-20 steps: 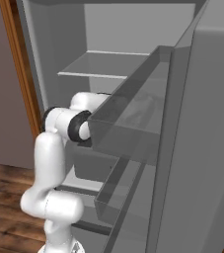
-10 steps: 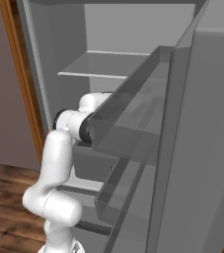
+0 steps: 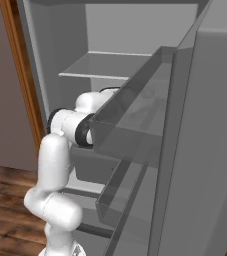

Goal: Place two dumplings into each of the tupperware containers and then place the containers in the fridge.

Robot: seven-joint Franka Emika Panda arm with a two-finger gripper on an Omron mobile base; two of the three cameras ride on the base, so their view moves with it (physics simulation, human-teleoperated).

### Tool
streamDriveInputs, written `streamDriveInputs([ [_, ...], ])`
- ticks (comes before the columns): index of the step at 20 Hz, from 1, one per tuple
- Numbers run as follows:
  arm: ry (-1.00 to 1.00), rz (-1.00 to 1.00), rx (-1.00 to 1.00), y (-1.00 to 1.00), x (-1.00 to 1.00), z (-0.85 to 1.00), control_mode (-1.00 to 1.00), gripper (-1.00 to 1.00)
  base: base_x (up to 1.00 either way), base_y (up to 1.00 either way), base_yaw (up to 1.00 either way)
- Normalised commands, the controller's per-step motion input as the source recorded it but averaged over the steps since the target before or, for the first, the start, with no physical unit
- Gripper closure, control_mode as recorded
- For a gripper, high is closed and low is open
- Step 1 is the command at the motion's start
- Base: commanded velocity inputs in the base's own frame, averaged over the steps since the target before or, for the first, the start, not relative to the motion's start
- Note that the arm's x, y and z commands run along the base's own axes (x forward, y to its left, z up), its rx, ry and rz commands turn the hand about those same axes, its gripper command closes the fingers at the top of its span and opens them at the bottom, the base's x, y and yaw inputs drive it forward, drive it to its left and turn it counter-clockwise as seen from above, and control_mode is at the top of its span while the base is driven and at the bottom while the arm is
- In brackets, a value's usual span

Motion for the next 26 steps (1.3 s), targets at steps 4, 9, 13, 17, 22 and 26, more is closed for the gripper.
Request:
streamDriveInputs([
  [4,-0.56,0.0,0.0,0.12,-1.0,0.0,-1.0,-1.0,0.0,0.0,0.0],
  [9,-0.1,0.0,-0.02,0.16,-1.0,0.66,-1.0,-1.0,0.0,0.0,0.0],
  [13,0.03,0.05,-0.1,0.03,-1.0,1.0,-1.0,-1.0,0.0,0.0,0.0],
  [17,0.07,0.13,-0.19,0.37,-1.0,1.0,-1.0,-1.0,0.0,0.0,0.0],
  [22,0.2,0.17,-0.29,0.71,-1.0,1.0,-1.0,-1.0,0.0,0.0,0.0],
  [26,0.37,0.19,-0.4,0.81,-0.84,1.0,-1.0,-1.0,0.0,0.0,0.0],
])
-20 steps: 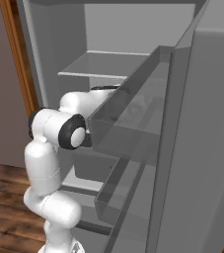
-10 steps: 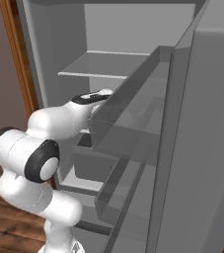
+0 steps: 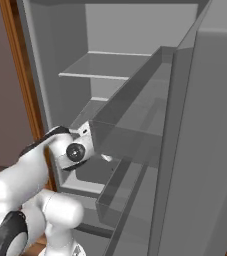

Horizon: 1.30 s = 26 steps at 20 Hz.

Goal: Place two dumplings into each of the tupperware containers and then place the containers in the fridge.

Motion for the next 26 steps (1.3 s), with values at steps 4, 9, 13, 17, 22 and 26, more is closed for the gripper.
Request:
streamDriveInputs([
  [4,0.49,0.08,-0.36,0.4,-0.61,1.0,-1.0,-1.0,0.0,0.0,0.0],
  [9,0.58,0.05,-0.3,0.18,-0.51,0.84,-1.0,-1.0,0.0,0.0,0.0],
  [13,0.44,0.02,-0.15,0.25,-0.81,-0.1,-1.0,-1.0,0.0,0.0,0.0],
  [17,0.12,0.0,0.0,0.24,-1.0,-0.67,-1.0,-1.0,0.0,0.0,0.0],
  [22,0.03,0.01,0.0,0.16,-0.88,-0.64,-1.0,-1.0,0.0,0.0,0.0],
  [26,0.0,0.0,0.0,0.0,-0.26,0.02,-1.0,-1.0,0.0,0.0,0.0],
])
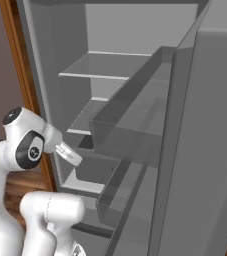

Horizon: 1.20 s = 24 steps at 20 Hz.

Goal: Place two dumplings into each of the tupperware containers and then place the containers in the fridge.

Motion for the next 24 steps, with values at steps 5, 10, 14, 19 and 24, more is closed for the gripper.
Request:
streamDriveInputs([
  [5,0.0,0.0,0.0,0.0,-0.2,0.02,1.0,-1.0,-0.22,0.06,0.0],
  [10,0.0,0.0,0.0,0.0,0.0,0.0,1.0,-1.0,-0.72,0.43,-0.11],
  [14,0.0,0.0,0.0,0.0,0.0,0.0,1.0,-1.0,-0.63,0.49,-0.34],
  [19,0.0,0.0,0.0,0.0,0.0,0.0,1.0,-1.0,-0.49,0.53,-0.52],
  [24,0.0,0.0,0.0,0.0,0.0,0.0,1.0,-1.0,-0.52,0.42,-0.62],
])
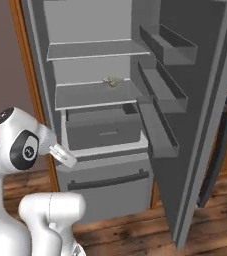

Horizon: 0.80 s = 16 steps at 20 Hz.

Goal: Place two dumplings into each of the tupperware containers and then place the containers in the fridge.

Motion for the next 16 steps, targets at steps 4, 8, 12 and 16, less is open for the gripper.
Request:
streamDriveInputs([
  [4,0.0,0.0,0.0,0.0,0.0,0.0,1.0,-1.0,-0.75,-0.1,-0.52],
  [8,0.0,0.0,0.0,0.0,0.0,0.0,1.0,-1.0,-0.84,-0.35,-0.38],
  [12,0.0,0.0,0.0,0.0,0.0,0.0,1.0,-1.0,-0.92,-0.64,-0.24],
  [16,0.0,0.0,0.0,0.0,0.0,0.0,1.0,-1.0,-0.88,-0.15,-0.2],
])
